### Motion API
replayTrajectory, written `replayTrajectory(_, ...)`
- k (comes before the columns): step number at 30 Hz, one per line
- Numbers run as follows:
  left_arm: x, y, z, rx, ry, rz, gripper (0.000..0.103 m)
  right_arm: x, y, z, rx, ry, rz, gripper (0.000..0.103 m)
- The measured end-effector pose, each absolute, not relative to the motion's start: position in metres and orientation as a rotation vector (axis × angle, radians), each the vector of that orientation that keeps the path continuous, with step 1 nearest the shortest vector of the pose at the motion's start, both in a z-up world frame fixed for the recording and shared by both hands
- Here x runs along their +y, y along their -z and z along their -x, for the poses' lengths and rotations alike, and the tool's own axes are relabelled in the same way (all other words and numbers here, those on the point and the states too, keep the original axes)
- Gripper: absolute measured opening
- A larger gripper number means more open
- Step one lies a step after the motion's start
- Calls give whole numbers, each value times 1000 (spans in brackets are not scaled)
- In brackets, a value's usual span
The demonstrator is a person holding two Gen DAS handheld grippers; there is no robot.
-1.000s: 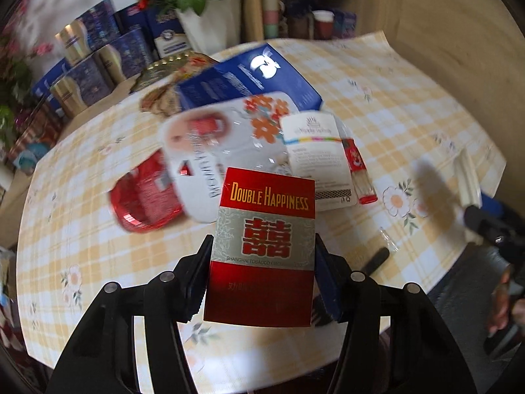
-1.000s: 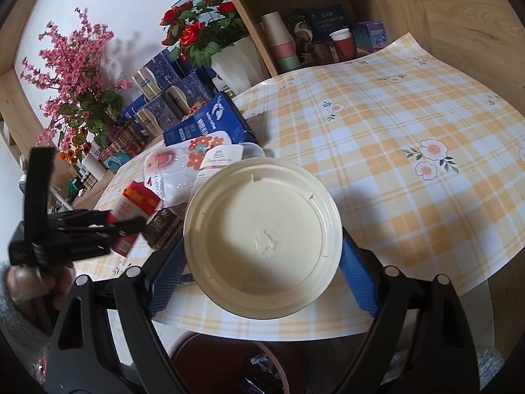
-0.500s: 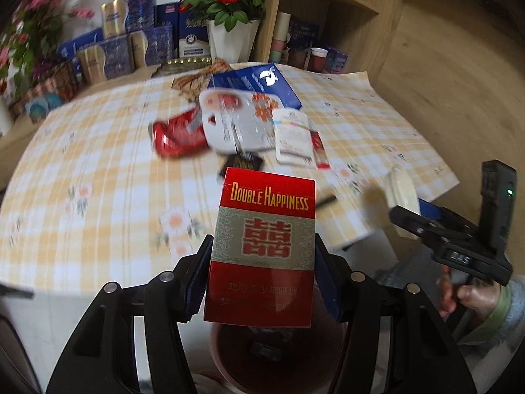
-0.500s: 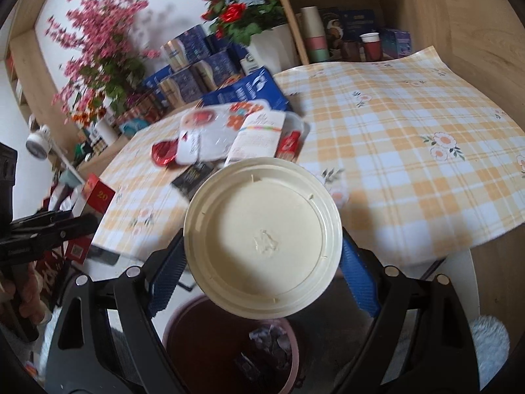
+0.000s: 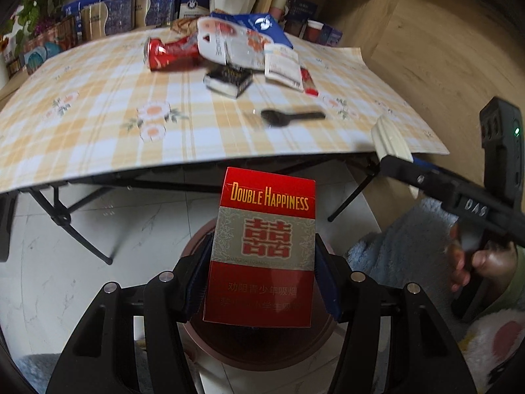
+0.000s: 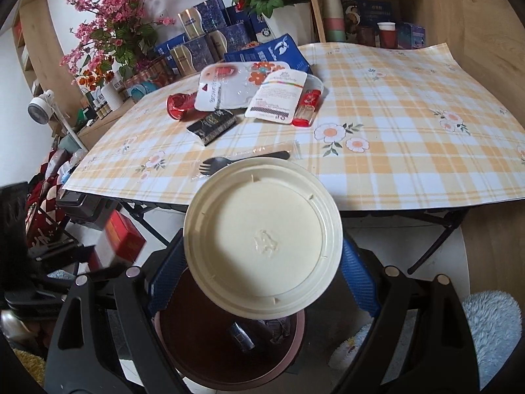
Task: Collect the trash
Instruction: 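Carry the lid and the red pack with both grippers down over the brown bin, then open both grippers over the bin to drop the lid and the red pack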
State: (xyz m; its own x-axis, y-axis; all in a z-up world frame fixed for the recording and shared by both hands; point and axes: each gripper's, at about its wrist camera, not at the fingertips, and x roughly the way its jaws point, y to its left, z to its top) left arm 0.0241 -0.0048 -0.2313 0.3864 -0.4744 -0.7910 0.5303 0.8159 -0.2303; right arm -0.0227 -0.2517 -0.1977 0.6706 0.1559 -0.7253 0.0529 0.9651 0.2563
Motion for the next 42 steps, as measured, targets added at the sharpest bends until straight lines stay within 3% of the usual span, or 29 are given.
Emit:
replayTrajectory(15, -13, 293, -39, 1150, 619, -89, 57, -244, 220, 6, 916, -66, -266, 86)
replayTrajectory(19, -11, 292, -41, 1141, 604, -67, 74, -245, 222, 6, 926, -61, -267, 86)
replayTrajectory(23, -3, 284, -42, 1099, 569, -25, 83, -244, 223, 7, 932, -61, -264, 86)
replayTrajectory(33, 18, 245, -39, 874, 381, -28, 93, -216, 243, -3, 1030, -122, -163, 87)
replayTrajectory(42, 41, 236, -45, 839, 319, 53, 95, -192, 268, -11, 1154, -184, -100, 88)
